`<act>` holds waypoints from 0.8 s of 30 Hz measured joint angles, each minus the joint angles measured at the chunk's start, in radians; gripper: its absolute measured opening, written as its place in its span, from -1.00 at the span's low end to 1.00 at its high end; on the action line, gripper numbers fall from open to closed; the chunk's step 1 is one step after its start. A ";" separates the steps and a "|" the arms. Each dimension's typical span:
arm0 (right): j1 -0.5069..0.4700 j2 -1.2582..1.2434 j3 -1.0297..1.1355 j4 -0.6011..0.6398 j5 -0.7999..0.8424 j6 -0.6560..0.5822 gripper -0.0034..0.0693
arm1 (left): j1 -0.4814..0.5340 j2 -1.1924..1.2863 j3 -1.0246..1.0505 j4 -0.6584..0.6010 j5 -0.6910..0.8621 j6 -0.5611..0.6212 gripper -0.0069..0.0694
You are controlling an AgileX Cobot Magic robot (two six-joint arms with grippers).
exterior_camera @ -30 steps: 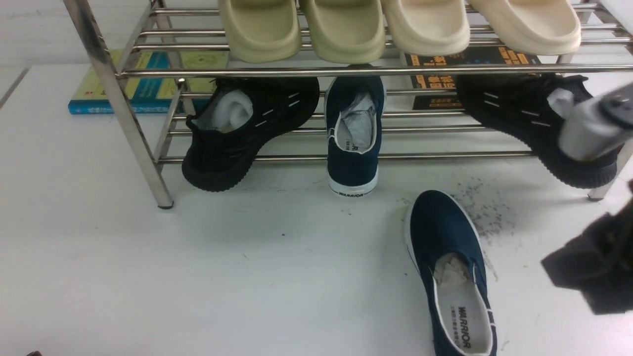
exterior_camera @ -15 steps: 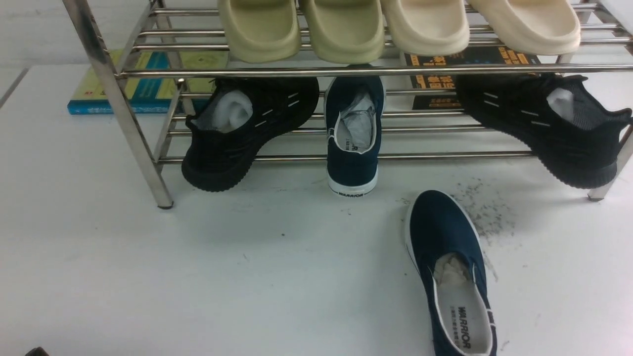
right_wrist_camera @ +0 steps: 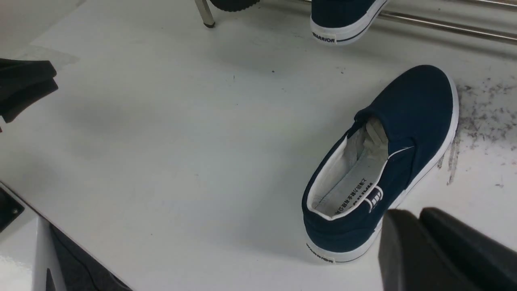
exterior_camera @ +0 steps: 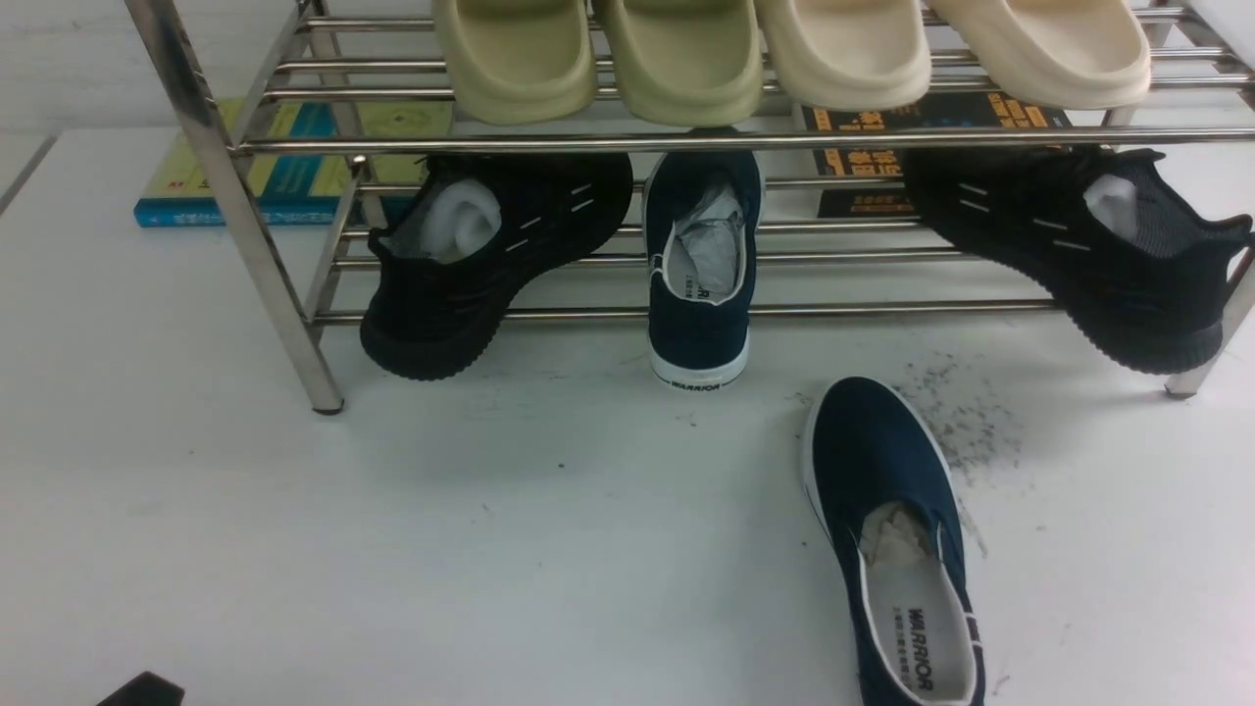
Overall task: Take the shoes off the shelf with your hand on the white table.
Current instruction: 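Grasp a shoe standing on the lower shelf of the shoe rack with the left gripper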
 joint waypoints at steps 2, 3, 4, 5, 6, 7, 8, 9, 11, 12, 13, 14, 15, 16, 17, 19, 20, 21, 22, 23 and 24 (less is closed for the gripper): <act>0.000 0.000 0.000 0.009 0.000 0.000 -0.70 | 0.000 0.000 -0.003 -0.015 -0.003 0.003 -0.20; 0.000 0.000 0.000 0.011 0.000 0.000 -0.70 | 0.000 0.000 -0.011 -0.020 0.008 0.013 -0.22; 0.000 0.000 0.000 0.013 0.000 0.000 -0.70 | 0.000 0.000 -0.039 -0.023 0.026 0.043 -0.25; 0.000 0.000 0.000 0.014 0.000 0.000 -0.69 | 0.000 0.000 -0.067 -0.023 0.044 0.069 -0.28; 0.000 0.000 0.000 0.017 0.000 0.000 -0.69 | 0.000 0.000 -0.110 -0.023 0.070 0.103 -0.34; 0.000 0.000 0.000 0.018 0.000 0.000 -0.69 | 0.000 0.000 -0.119 -0.023 0.076 0.109 -0.35; 0.000 0.000 0.000 0.020 0.000 0.000 -0.68 | 0.000 0.020 -0.203 -0.019 0.123 0.153 -0.45; 0.000 0.000 0.000 0.020 0.000 0.000 -0.68 | 0.000 0.030 -0.214 -0.016 0.137 0.157 -0.48; 0.000 0.000 0.000 0.020 -0.002 0.000 -0.68 | 0.000 0.100 -0.329 0.018 0.217 0.186 -0.59; 0.000 0.000 0.000 0.020 -0.003 0.000 -0.68 | 0.000 0.175 -0.410 0.064 0.295 0.193 -0.68; 0.000 0.000 0.001 0.020 -0.003 0.000 -0.68 | 0.000 0.237 -0.467 0.103 0.356 0.196 -0.72; 0.000 0.000 0.000 0.019 -0.003 0.000 -0.68 | 0.000 0.289 -0.511 0.142 0.407 0.199 -0.74; 0.000 0.000 0.000 0.019 -0.003 0.000 -0.68 | 0.000 0.358 -0.564 0.182 0.471 0.204 -0.76; 0.000 0.000 0.000 0.019 -0.003 0.000 -0.68 | 0.000 0.429 -0.613 0.216 0.532 0.212 -0.77; 0.000 0.000 0.000 0.015 -0.003 0.000 -0.67 | 0.000 0.532 -0.675 0.251 0.600 0.227 -0.77; 0.000 0.000 0.000 0.010 -0.003 0.000 -0.67 | 0.000 0.635 -0.730 0.281 0.664 0.254 -0.77; 0.000 0.000 0.000 0.004 -0.003 0.000 -0.67 | 0.000 0.722 -0.765 0.295 0.707 0.283 -0.77; 0.000 0.000 0.000 0.000 -0.003 0.000 -0.66 | 0.000 0.792 -0.796 0.299 0.724 0.304 -0.77; 0.000 0.000 0.000 -0.004 -0.003 0.000 -0.66 | 0.000 0.870 -0.832 0.294 0.728 0.325 -0.77; 0.000 0.000 0.000 -0.004 -0.003 0.000 -0.66 | 0.000 0.882 -0.837 0.292 0.729 0.328 -0.77; 0.000 0.000 0.000 -0.006 -0.002 0.000 -0.66 | 0.000 0.927 -0.849 0.278 0.728 0.338 -0.76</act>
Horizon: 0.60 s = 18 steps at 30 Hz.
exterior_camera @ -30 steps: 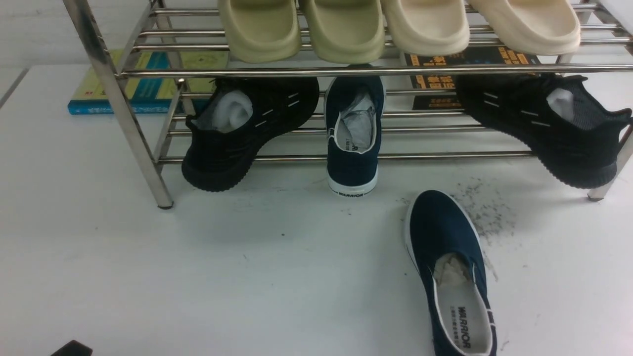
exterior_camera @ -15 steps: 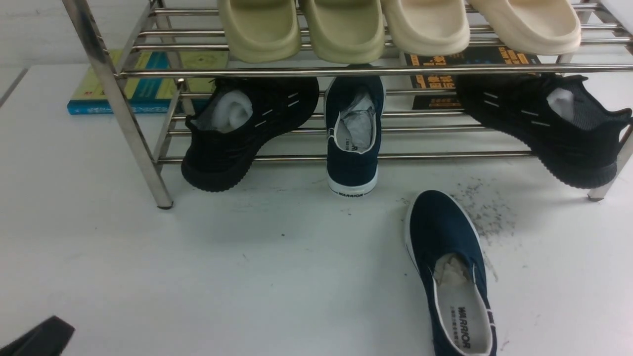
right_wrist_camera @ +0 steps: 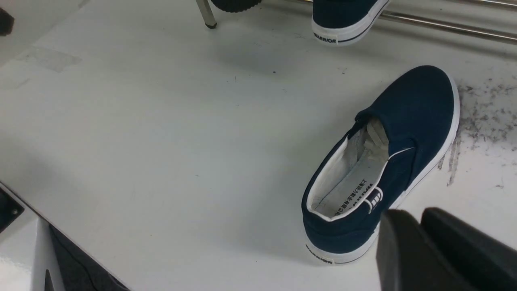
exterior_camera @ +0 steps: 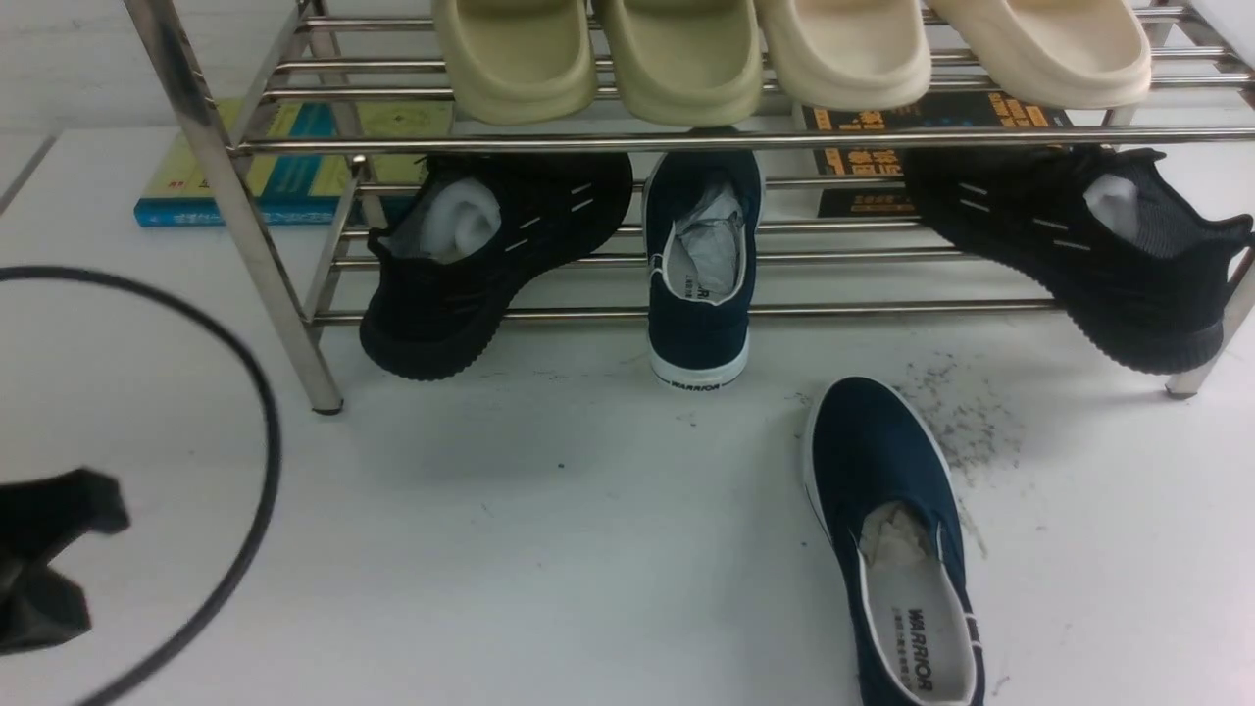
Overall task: Take the shoes off the shelf with your hand on the white table.
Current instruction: 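Grasp a shoe standing on the lower shelf of the shoe rack with the left gripper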
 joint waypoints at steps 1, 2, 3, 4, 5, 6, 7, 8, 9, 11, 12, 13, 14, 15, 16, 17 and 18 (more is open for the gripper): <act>0.000 0.000 0.000 -0.003 0.001 0.000 -0.65 | -0.004 0.070 -0.022 -0.037 -0.012 0.032 -0.74; 0.000 0.000 0.000 -0.007 0.002 0.000 -0.65 | -0.022 0.122 -0.034 -0.068 -0.029 0.053 -0.71; 0.000 0.000 0.000 -0.016 0.003 0.000 -0.65 | -0.043 0.140 -0.041 -0.085 -0.037 0.060 -0.69; 0.000 0.000 0.000 -0.016 0.003 0.000 -0.64 | -0.069 0.164 -0.048 -0.098 -0.051 0.062 -0.66; 0.000 0.000 0.000 -0.016 0.003 0.000 -0.64 | -0.101 0.180 -0.058 -0.107 -0.063 0.058 -0.63; 0.000 0.000 0.000 -0.025 0.003 0.000 -0.63 | -0.179 0.206 -0.074 -0.111 -0.090 0.030 -0.57; 0.000 0.000 0.000 -0.028 0.003 0.000 -0.63 | -0.221 0.219 -0.084 -0.109 -0.108 0.004 -0.53; 0.000 0.000 0.000 -0.031 0.003 0.000 -0.63 | -0.275 0.235 -0.099 -0.094 -0.134 -0.035 -0.47; 0.000 0.000 0.000 -0.033 0.003 0.000 -0.63 | -0.320 0.252 -0.112 -0.076 -0.161 -0.070 -0.41; 0.000 0.000 0.000 -0.036 0.003 0.000 -0.63 | -0.384 0.271 -0.134 -0.036 -0.186 -0.126 -0.35; 0.000 0.000 0.000 -0.038 0.003 0.000 -0.62 | -0.463 0.312 -0.176 0.034 -0.223 -0.214 -0.23; 0.000 0.000 0.000 -0.038 0.003 0.000 -0.61 | -0.507 0.338 -0.205 0.081 -0.238 -0.264 -0.16; 0.000 0.000 0.000 -0.038 0.003 0.000 -0.61 | -0.546 0.367 -0.238 0.129 -0.249 -0.311 -0.09; 0.000 0.000 0.000 -0.038 0.003 0.000 -0.61 | -0.579 0.393 -0.266 0.178 -0.256 -0.346 -0.05; 0.000 0.000 0.000 -0.038 0.003 0.000 -0.61 | -0.585 0.405 -0.273 0.187 -0.258 -0.354 -0.02; 0.000 0.000 0.000 -0.038 0.003 0.000 -0.60 | -0.629 0.459 -0.341 0.265 -0.265 -0.420 0.06; 0.000 0.000 0.000 -0.038 0.003 0.000 -0.60 | -0.646 0.494 -0.379 0.299 -0.268 -0.451 0.10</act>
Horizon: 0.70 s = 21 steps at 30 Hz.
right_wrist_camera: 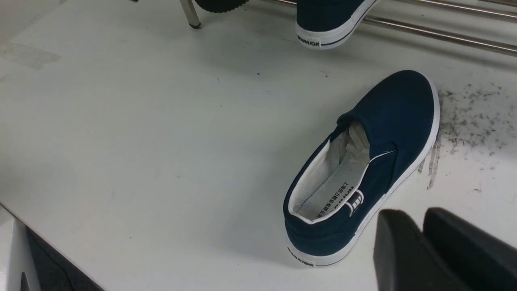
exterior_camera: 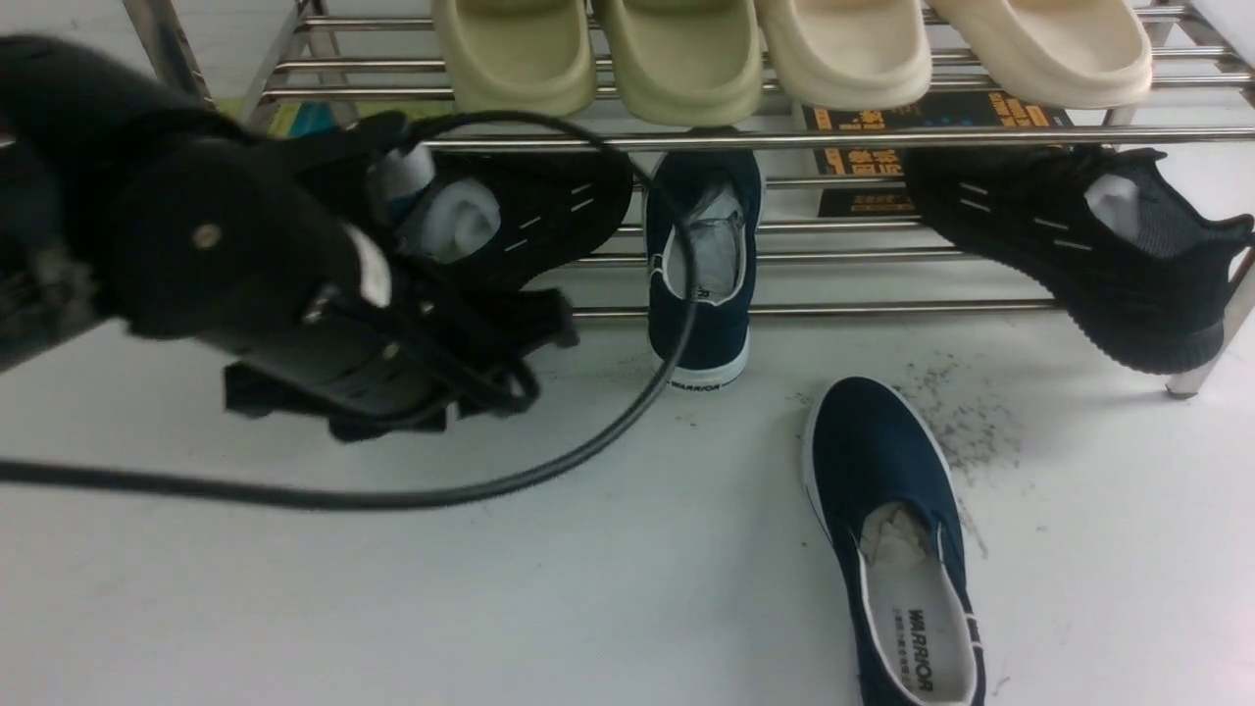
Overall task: Take the shoes off the shelf with your hand on the white table.
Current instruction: 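Grasp a shoe standing on the lower shelf of the shoe rack with the left gripper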
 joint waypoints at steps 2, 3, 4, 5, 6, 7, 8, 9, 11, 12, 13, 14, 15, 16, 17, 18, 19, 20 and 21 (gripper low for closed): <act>0.000 0.000 0.000 0.000 -0.001 0.000 -0.59 | -0.013 0.042 -0.044 0.027 -0.005 -0.030 0.13; 0.000 0.000 0.000 0.000 -0.001 0.000 -0.59 | -0.024 0.097 -0.101 0.056 -0.011 -0.052 0.15; 0.000 0.000 0.000 0.000 -0.001 0.000 -0.59 | -0.025 0.103 -0.108 0.060 -0.011 -0.053 0.16; 0.000 0.000 0.000 0.000 -0.001 0.000 -0.58 | -0.027 0.149 -0.146 0.068 -0.015 -0.060 0.17; 0.000 0.000 0.000 0.000 -0.001 0.000 -0.58 | -0.027 0.180 -0.174 0.072 -0.019 -0.064 0.17; 0.000 0.000 0.000 0.000 -0.001 0.000 -0.58 | -0.027 0.210 -0.199 0.075 -0.025 -0.065 0.17; 0.000 0.000 0.000 0.000 -0.001 0.000 -0.58 | -0.027 0.237 -0.220 0.078 -0.032 -0.066 0.17; 0.000 0.000 0.000 0.000 -0.001 0.000 -0.58 | -0.027 0.267 -0.240 0.078 -0.044 -0.068 0.17; 0.000 0.000 0.000 0.000 -0.001 0.000 -0.57 | -0.027 0.306 -0.262 0.078 -0.065 -0.069 0.17; 0.000 0.000 0.000 0.000 -0.001 0.000 -0.57 | -0.027 0.324 -0.271 0.078 -0.083 -0.069 0.17; 0.000 0.000 0.000 -0.001 -0.002 0.000 -0.57 | -0.027 0.339 -0.276 0.078 -0.093 -0.069 0.17; 0.000 0.000 0.000 -0.001 -0.002 0.000 -0.57 | -0.027 0.341 -0.277 0.078 -0.098 -0.070 0.17; 0.000 0.000 0.000 -0.002 -0.002 0.000 -0.57 | -0.027 0.359 -0.278 0.076 -0.123 -0.070 0.17; 0.000 0.000 0.000 -0.003 -0.002 0.000 -0.57 | -0.027 0.360 -0.278 0.075 -0.125 -0.070 0.17; 0.000 0.000 0.000 -0.003 -0.003 0.000 -0.57 | -0.027 0.366 -0.278 0.073 -0.133 -0.070 0.17; 0.000 0.000 0.000 -0.004 -0.003 0.000 -0.57 | -0.027 0.370 -0.278 0.073 -0.143 -0.070 0.17; 0.000 0.000 0.000 -0.004 -0.004 0.000 -0.57 | -0.027 0.376 -0.278 0.073 -0.168 -0.070 0.17; 0.000 0.000 0.000 -0.004 -0.004 0.000 -0.57 | -0.027 0.376 -0.278 0.073 -0.187 -0.070 0.17; 0.000 0.000 0.000 -0.004 -0.004 0.000 -0.56 | -0.027 0.377 -0.278 0.073 -0.208 -0.070 0.17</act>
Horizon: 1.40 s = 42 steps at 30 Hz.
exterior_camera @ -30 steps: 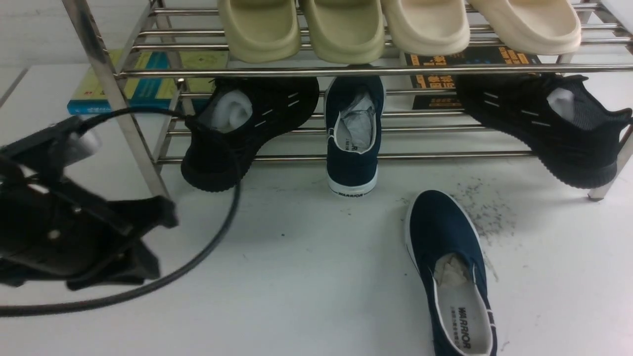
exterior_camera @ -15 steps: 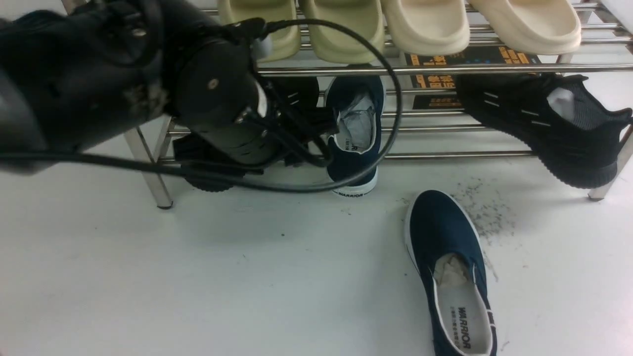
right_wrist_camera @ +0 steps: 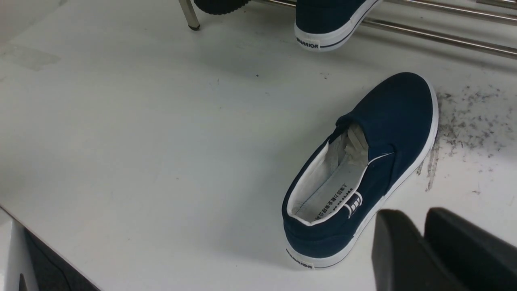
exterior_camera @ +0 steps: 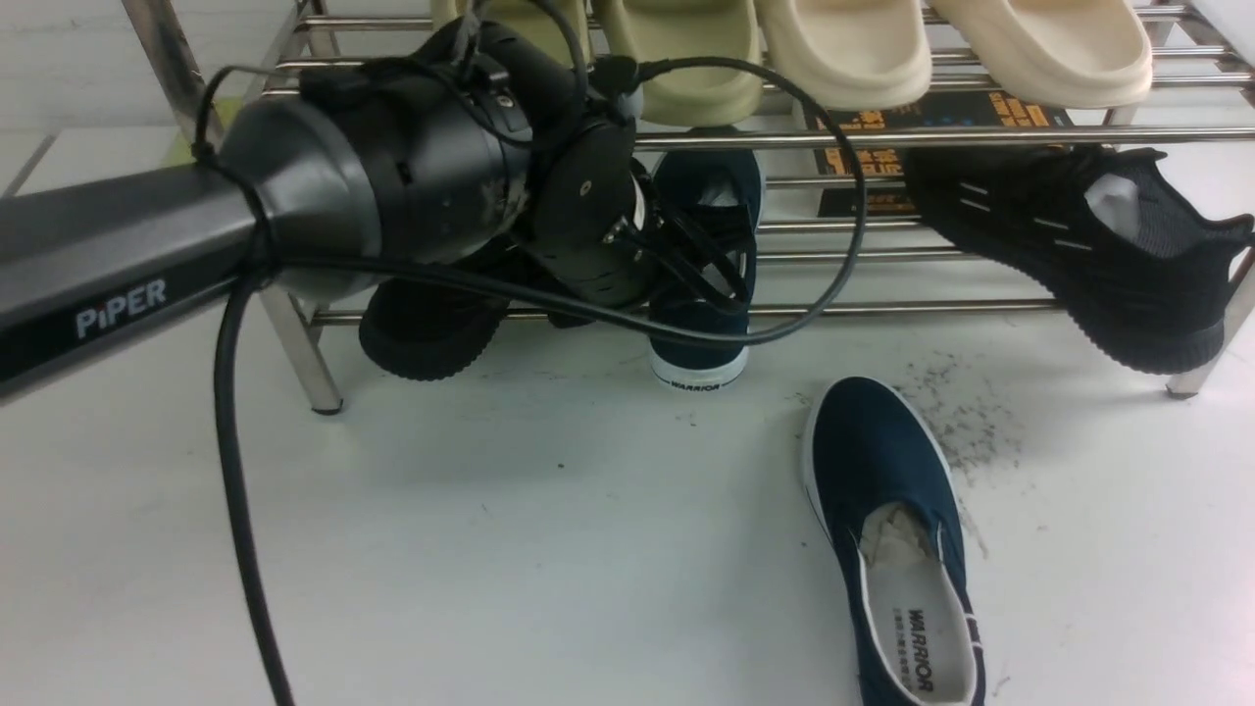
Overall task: Take the shoes off the shelf with your hand on the white table.
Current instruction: 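Grasp a shoe standing on the lower shelf of the shoe rack with the left gripper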
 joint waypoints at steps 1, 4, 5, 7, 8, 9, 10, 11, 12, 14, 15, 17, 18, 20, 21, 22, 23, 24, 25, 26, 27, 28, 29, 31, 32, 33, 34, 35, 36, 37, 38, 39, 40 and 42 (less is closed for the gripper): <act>0.000 0.000 0.000 0.000 0.000 0.000 -0.56 | 0.000 0.000 0.000 0.000 0.000 0.000 0.17; 0.000 0.000 0.000 0.000 0.000 0.000 -0.56 | 0.000 0.001 -0.001 0.000 -0.053 0.000 0.17; 0.000 0.000 0.000 0.000 0.000 0.000 -0.56 | 0.000 0.003 -0.001 0.000 -0.060 0.000 0.17; 0.000 0.000 0.000 0.000 0.000 0.000 -0.56 | 0.000 0.007 -0.002 0.000 -0.071 0.000 0.17; 0.000 0.000 0.000 0.000 0.000 0.000 -0.56 | 0.000 0.017 -0.002 0.003 -0.087 0.000 0.17; 0.000 0.000 0.000 0.000 0.000 0.000 -0.56 | 0.000 0.018 -0.002 0.003 -0.088 0.000 0.17; 0.000 0.000 0.000 0.000 -0.001 0.000 -0.56 | 0.000 0.027 -0.002 0.006 -0.101 0.000 0.17; 0.000 0.000 0.000 0.000 -0.001 0.000 -0.55 | 0.000 0.032 -0.002 0.010 -0.114 0.000 0.17; 0.000 0.000 0.000 0.000 -0.001 0.000 -0.55 | 0.000 0.036 -0.002 0.014 -0.125 -0.003 0.17; 0.000 0.000 0.000 0.000 -0.001 0.000 -0.55 | 0.000 0.039 -0.002 0.033 -0.144 -0.017 0.17; 0.000 0.000 0.000 0.000 -0.001 0.000 -0.55 | 0.000 0.039 -0.002 0.044 -0.147 -0.022 0.17; 0.000 0.000 0.000 0.000 -0.001 0.000 -0.54 | 0.000 0.041 -0.002 0.072 -0.146 -0.042 0.17; 0.000 0.000 0.000 0.000 -0.001 0.000 -0.54 | 0.000 0.041 -0.004 0.084 -0.142 -0.052 0.17; 0.000 0.000 0.000 0.000 -0.001 0.000 -0.54 | 0.000 0.050 -0.004 0.105 -0.135 -0.064 0.17; 0.000 0.000 0.000 0.000 -0.002 0.000 -0.54 | 0.000 0.061 -0.004 0.131 -0.128 -0.084 0.17; 0.000 0.000 0.000 0.000 -0.003 0.000 -0.54 | 0.000 0.071 -0.004 0.146 -0.123 -0.096 0.17; 0.000 0.000 0.000 0.000 -0.003 0.000 -0.54 | 0.000 0.085 -0.004 0.161 -0.115 -0.112 0.17; 0.000 0.000 0.000 0.000 -0.003 0.000 -0.54 | 0.000 0.090 -0.004 0.166 -0.114 -0.114 0.17; 0.000 0.000 0.000 0.000 -0.004 0.000 -0.54 | 0.000 0.099 -0.004 0.173 -0.112 -0.129 0.17; 0.000 0.000 0.000 0.000 -0.004 0.000 -0.53 | 0.000 0.113 -0.004 0.191 -0.113 -0.149 0.17; 0.000 0.000 0.000 0.000 -0.004 0.000 -0.53 | 0.000 0.120 -0.004 0.205 -0.118 -0.162 0.17; 0.000 0.000 0.000 0.000 -0.004 0.000 -0.53 | 0.000 0.122 -0.004 0.214 -0.127 -0.174 0.17; 0.000 0.000 0.000 0.000 -0.004 0.000 -0.53 | 0.000 0.124 -0.004 0.219 -0.134 -0.181 0.17; 0.000 0.000 0.000 0.000 -0.005 0.000 -0.53 | 0.000 0.136 -0.006 0.244 -0.156 -0.193 0.17; 0.000 0.000 0.000 0.000 -0.005 0.000 -0.52 | 0.000 0.143 -0.007 0.251 -0.160 -0.199 0.17; 0.000 0.000 0.000 0.000 -0.005 0.000 -0.52 | 0.000 0.150 -0.009 0.258 -0.166 -0.206 0.16; 0.000 0.000 0.000 0.000 -0.005 0.000 -0.52 | 0.000 0.156 -0.009 0.265 -0.172 -0.212 0.15; 0.000 0.000 0.000 0.000 -0.005 0.000 -0.51 | 0.000 0.159 -0.009 0.270 -0.176 -0.216 0.12; 0.000 0.000 0.000 0.000 -0.005 0.000 -0.51 | 0.000 0.163 -0.009 0.272 -0.181 -0.224 0.08; 0.000 0.000 0.000 0.000 -0.005 0.000 -0.51 | 0.000 0.165 -0.009 0.272 -0.182 -0.226 0.06; 0.000 0.000 0.000 0.000 -0.005 0.000 -0.51 | 0.000 0.169 -0.010 0.273 -0.184 -0.241 -0.03; 0.000 0.000 0.000 0.000 -0.005 0.000 -0.51 | 0.000 0.170 -0.010 0.273 -0.184 -0.245 -0.06; 0.000 0.000 0.000 0.000 -0.005 0.000 -0.51 | -0.001 0.170 -0.010 0.273 -0.182 -0.259 -0.21; 0.000 0.000 0.000 0.000 -0.005 0.000 -0.51 | -0.001 0.169 -0.010 0.273 -0.170 -0.269 -0.43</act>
